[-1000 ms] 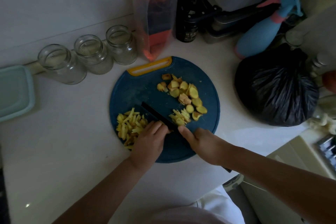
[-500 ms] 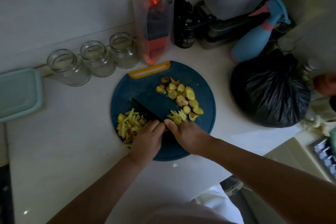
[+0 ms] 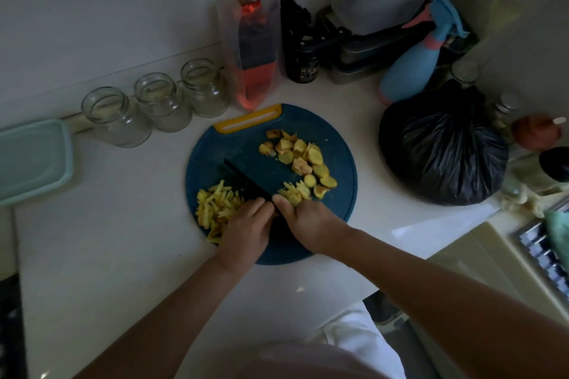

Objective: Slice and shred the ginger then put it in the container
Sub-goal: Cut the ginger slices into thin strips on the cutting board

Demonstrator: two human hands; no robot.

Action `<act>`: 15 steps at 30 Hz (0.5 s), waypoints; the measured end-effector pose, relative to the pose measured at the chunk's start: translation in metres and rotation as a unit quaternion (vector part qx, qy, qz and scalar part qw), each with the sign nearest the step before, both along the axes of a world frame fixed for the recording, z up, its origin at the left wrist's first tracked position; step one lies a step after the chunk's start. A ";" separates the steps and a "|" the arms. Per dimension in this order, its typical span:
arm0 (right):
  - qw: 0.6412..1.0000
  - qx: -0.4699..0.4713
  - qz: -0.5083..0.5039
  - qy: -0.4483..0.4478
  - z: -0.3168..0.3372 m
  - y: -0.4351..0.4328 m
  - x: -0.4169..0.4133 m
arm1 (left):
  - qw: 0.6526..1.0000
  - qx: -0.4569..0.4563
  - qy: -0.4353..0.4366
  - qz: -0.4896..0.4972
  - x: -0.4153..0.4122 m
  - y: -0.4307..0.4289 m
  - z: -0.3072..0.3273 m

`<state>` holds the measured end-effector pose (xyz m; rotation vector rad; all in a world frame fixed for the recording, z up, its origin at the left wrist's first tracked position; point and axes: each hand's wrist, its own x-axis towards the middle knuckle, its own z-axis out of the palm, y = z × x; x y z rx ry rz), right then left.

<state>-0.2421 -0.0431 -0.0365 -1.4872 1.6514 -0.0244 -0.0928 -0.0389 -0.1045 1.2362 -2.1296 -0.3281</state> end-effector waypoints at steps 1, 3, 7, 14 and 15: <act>1.000 0.009 -0.020 -0.020 0.000 -0.004 0.001 | 1.000 -0.005 -0.001 -0.003 0.000 0.001 0.001; 0.996 0.023 -0.066 -0.058 0.000 -0.005 -0.001 | 1.000 -0.010 -0.005 -0.012 0.001 0.001 0.003; 0.991 0.041 -0.114 -0.054 0.000 0.004 -0.007 | 1.000 -0.005 -0.018 -0.023 0.001 0.001 0.003; 0.978 0.073 -0.176 -0.085 0.001 0.008 -0.007 | 0.995 -0.008 -0.051 -0.083 0.018 -0.002 0.003; 0.974 0.084 -0.189 -0.097 0.001 0.008 -0.006 | 0.994 -0.006 -0.054 -0.095 0.020 -0.002 0.004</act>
